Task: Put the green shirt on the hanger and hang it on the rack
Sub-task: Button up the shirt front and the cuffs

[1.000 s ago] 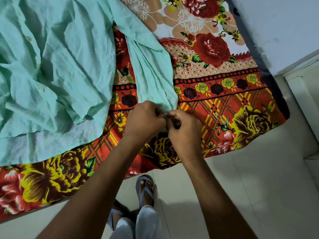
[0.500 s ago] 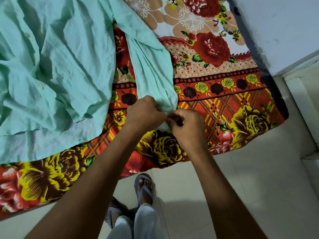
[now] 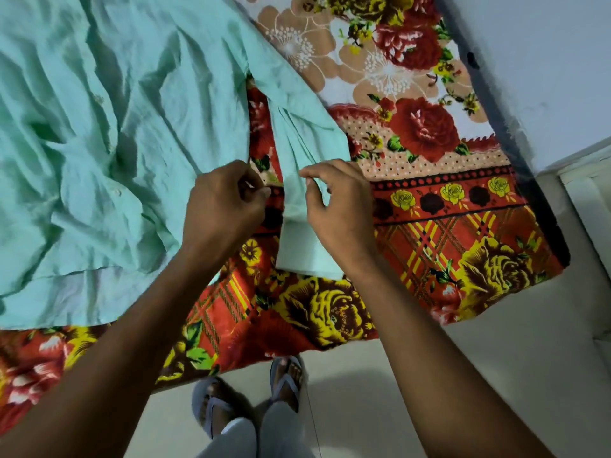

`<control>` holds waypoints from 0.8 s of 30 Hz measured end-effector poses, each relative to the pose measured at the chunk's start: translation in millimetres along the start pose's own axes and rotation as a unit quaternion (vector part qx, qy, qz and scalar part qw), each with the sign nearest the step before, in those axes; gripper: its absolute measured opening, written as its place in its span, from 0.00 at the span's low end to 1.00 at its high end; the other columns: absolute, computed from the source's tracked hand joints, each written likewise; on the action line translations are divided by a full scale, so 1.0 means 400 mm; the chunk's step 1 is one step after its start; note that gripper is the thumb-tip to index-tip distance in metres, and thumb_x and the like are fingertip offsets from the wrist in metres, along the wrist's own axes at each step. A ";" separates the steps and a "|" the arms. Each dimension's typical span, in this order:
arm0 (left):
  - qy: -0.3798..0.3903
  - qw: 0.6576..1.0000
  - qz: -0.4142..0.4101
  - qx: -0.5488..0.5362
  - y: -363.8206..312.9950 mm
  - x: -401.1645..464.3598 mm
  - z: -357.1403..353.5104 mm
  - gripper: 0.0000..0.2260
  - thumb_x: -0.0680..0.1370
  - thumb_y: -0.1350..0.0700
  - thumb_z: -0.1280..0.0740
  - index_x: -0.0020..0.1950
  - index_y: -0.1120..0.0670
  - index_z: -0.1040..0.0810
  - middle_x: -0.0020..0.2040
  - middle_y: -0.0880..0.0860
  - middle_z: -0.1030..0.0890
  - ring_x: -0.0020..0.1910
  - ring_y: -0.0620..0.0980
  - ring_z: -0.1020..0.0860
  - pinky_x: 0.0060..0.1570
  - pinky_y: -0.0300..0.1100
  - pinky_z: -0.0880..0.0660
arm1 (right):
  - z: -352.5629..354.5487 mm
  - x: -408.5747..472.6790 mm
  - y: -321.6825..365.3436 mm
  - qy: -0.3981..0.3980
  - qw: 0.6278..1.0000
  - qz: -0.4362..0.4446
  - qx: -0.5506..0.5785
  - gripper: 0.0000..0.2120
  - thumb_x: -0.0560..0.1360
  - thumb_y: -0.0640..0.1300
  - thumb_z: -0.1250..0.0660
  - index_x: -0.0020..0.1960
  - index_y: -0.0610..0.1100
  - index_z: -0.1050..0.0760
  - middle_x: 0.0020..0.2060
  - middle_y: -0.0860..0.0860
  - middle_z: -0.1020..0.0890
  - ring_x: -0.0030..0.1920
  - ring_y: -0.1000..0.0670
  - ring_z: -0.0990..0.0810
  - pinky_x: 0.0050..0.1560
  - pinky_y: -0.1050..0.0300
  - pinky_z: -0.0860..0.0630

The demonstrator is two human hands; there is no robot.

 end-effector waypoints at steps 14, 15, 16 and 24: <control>-0.204 0.957 -0.033 0.205 0.309 0.423 0.338 0.19 0.80 0.49 0.35 0.65 0.60 0.23 0.61 0.60 0.21 0.62 0.64 0.25 0.57 0.55 0.29 | -0.505 0.490 0.316 0.072 0.978 0.194 -0.034 0.17 0.78 0.42 0.32 0.64 0.37 0.20 0.62 0.43 0.17 0.67 0.42 0.22 0.69 0.49 0.27; -0.203 0.957 -0.023 0.206 0.333 0.460 0.361 0.19 0.80 0.49 0.35 0.66 0.60 0.24 0.62 0.61 0.21 0.62 0.64 0.25 0.58 0.55 0.29 | -0.536 0.525 0.336 0.078 0.976 0.199 -0.035 0.17 0.78 0.43 0.32 0.65 0.37 0.20 0.62 0.44 0.17 0.68 0.42 0.23 0.69 0.49 0.27; -0.205 0.956 -0.018 0.208 0.360 0.510 0.391 0.19 0.80 0.50 0.36 0.67 0.60 0.25 0.62 0.61 0.21 0.62 0.64 0.26 0.58 0.55 0.29 | -0.576 0.568 0.366 0.084 0.974 0.204 -0.040 0.17 0.79 0.43 0.33 0.65 0.38 0.20 0.63 0.44 0.18 0.68 0.43 0.23 0.70 0.50 0.27; -0.173 0.954 0.015 0.245 0.481 0.855 0.467 0.27 0.82 0.49 0.40 0.76 0.64 0.33 0.77 0.66 0.33 0.76 0.66 0.34 0.74 0.57 0.37 | -0.769 0.857 0.464 0.105 0.973 0.203 -0.023 0.16 0.78 0.39 0.35 0.65 0.36 0.21 0.62 0.41 0.19 0.66 0.41 0.24 0.70 0.49 0.29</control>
Point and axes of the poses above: each hand's wrist, its own x-axis towards the middle knuckle, its own z-axis out of the back of the hand, y = z × x, the point moved 5 cm from there along x, towards the middle knuckle
